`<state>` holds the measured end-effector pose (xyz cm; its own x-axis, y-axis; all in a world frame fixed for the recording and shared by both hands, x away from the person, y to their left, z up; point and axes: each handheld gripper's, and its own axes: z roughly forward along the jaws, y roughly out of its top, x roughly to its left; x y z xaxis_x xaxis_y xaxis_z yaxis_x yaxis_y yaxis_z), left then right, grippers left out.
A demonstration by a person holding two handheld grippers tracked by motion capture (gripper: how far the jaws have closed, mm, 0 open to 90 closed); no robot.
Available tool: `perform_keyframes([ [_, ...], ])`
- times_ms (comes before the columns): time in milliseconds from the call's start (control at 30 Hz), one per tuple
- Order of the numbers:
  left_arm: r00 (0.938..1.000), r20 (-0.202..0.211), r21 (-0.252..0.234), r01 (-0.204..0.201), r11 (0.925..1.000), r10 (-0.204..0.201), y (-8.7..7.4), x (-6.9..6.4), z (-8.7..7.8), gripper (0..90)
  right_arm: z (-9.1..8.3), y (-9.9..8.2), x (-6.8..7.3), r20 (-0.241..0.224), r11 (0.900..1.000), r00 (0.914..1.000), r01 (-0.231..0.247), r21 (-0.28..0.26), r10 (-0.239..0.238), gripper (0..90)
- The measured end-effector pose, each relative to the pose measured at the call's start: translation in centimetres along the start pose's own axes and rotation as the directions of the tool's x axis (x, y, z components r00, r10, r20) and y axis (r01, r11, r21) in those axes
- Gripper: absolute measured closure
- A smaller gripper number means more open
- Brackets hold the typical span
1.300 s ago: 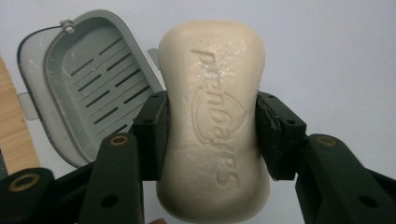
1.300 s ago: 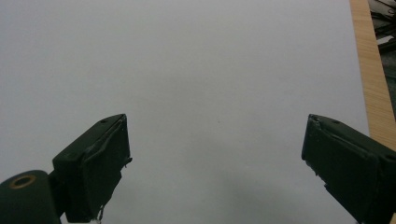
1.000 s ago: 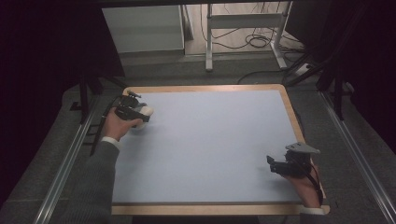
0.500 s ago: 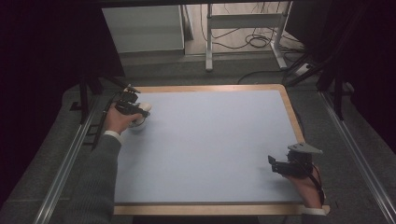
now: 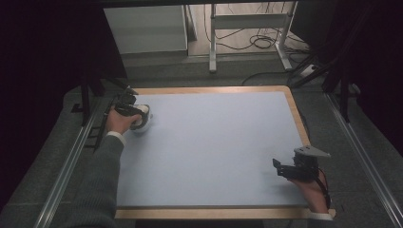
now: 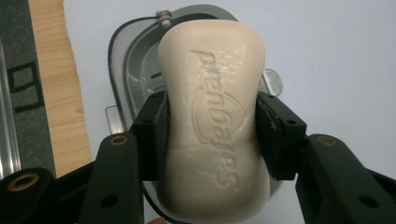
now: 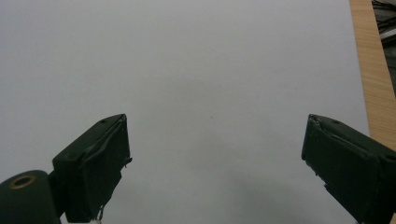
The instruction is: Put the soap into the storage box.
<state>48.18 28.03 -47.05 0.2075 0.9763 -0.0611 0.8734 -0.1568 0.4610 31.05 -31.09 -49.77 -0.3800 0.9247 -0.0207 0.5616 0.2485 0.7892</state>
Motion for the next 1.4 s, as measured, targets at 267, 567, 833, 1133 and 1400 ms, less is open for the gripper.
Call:
perform_keyframes([
  [267, 0.9984, 0.044, -0.066, -0.033, 0.9973, 0.036, 0.1, -0.8, -1.8, 33.3, 0.1, 0.0, 0.2, 0.0, 1.0, 1.0, 0.004, 0.005, -0.004, 7.6],
  [567, 0.9813, 0.137, -0.111, -0.121, 0.9865, 0.135, -1.9, -2.9, -4.0, 24.7, 0.1, 0.1, 0.5, -0.002, 0.9999, 0.9999, 0.014, 0.004, -0.014, 7.6],
  [833, 0.9605, 0.18, -0.155, -0.186, 0.9704, 0.212, -4.7, -4.7, -4.3, 24.4, 0.0, 0.3, 0.9, -0.007, 0.9998, 0.9997, 0.022, -0.003, -0.022, 7.6],
  [1133, 0.9313, 0.209, -0.229, -0.25, 0.9407, 0.298, -8.3, -6.3, -4.7, 23.0, 0.1, 0.3, 1.2, -0.011, 0.9995, 0.9995, 0.031, 0.0, -0.031, 7.6],
  [1400, 0.9327, 0.227, -0.27, -0.216, 0.9383, 0.28, -12.5, -6.8, -4.0, 23.3, 0.1, 0.3, 1.3, -0.012, 0.9993, 0.9992, 0.037, 0.002, -0.037, 7.6],
])
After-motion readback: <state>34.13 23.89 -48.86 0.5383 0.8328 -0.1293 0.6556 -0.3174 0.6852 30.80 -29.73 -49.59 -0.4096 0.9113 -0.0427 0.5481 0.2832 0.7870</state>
